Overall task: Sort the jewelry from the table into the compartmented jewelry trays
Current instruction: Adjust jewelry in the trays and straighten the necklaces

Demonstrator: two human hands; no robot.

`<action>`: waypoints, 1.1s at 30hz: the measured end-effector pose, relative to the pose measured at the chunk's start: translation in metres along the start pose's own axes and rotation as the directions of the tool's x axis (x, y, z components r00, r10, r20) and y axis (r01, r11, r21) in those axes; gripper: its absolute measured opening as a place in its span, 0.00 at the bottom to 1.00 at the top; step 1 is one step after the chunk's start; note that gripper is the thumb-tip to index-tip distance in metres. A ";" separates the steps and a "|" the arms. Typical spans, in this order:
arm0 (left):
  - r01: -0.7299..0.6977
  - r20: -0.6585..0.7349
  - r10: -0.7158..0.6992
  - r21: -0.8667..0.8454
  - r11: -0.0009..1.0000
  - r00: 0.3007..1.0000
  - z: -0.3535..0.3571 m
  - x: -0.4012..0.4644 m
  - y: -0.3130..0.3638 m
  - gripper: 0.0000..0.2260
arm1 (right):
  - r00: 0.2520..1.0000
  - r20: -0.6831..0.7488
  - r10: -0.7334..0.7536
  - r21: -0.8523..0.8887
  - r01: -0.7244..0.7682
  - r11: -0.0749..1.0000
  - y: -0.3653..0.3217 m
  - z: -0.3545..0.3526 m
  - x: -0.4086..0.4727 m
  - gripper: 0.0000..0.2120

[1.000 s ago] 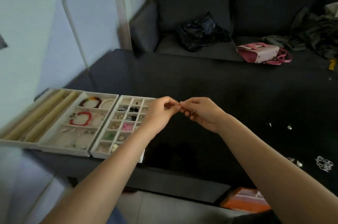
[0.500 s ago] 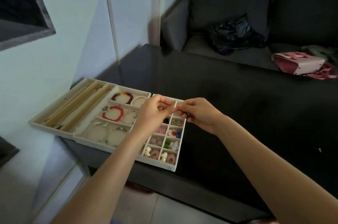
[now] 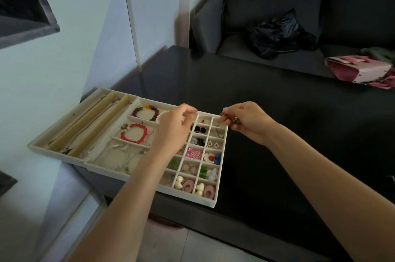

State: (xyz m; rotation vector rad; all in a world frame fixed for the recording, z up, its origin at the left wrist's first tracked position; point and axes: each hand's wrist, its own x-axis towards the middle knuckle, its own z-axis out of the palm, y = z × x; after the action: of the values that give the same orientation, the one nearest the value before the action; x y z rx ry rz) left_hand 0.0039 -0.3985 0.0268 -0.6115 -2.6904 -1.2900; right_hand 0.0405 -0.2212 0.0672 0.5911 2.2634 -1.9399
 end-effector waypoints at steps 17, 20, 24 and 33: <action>0.013 0.085 -0.040 0.292 0.956 0.996 0.009 0.002 -0.014 0.17 | 0.984 0.031 -0.176 -0.657 0.153 0.738 0.017 -0.009 0.051 0.04; 0.028 0.073 -0.052 0.296 0.955 0.996 0.011 0.005 -0.015 0.16 | 0.978 0.056 -0.199 -0.725 0.177 0.665 0.017 -0.008 0.057 0.05; 0.032 0.066 -0.054 0.291 0.956 0.996 0.011 0.007 -0.015 0.16 | 0.973 0.074 -0.218 -0.749 0.198 0.632 0.016 -0.009 0.063 0.04; 0.039 0.080 -0.068 0.312 0.949 0.994 0.010 0.007 -0.019 0.15 | 0.973 0.097 -0.212 -0.795 0.204 0.571 0.012 -0.007 0.064 0.04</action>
State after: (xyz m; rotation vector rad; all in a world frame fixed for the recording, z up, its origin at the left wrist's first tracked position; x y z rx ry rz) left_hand -0.0088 -0.3995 0.0079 -0.5726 -2.9151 -0.8375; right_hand -0.0128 -0.1985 0.0363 0.1971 2.9395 -0.7194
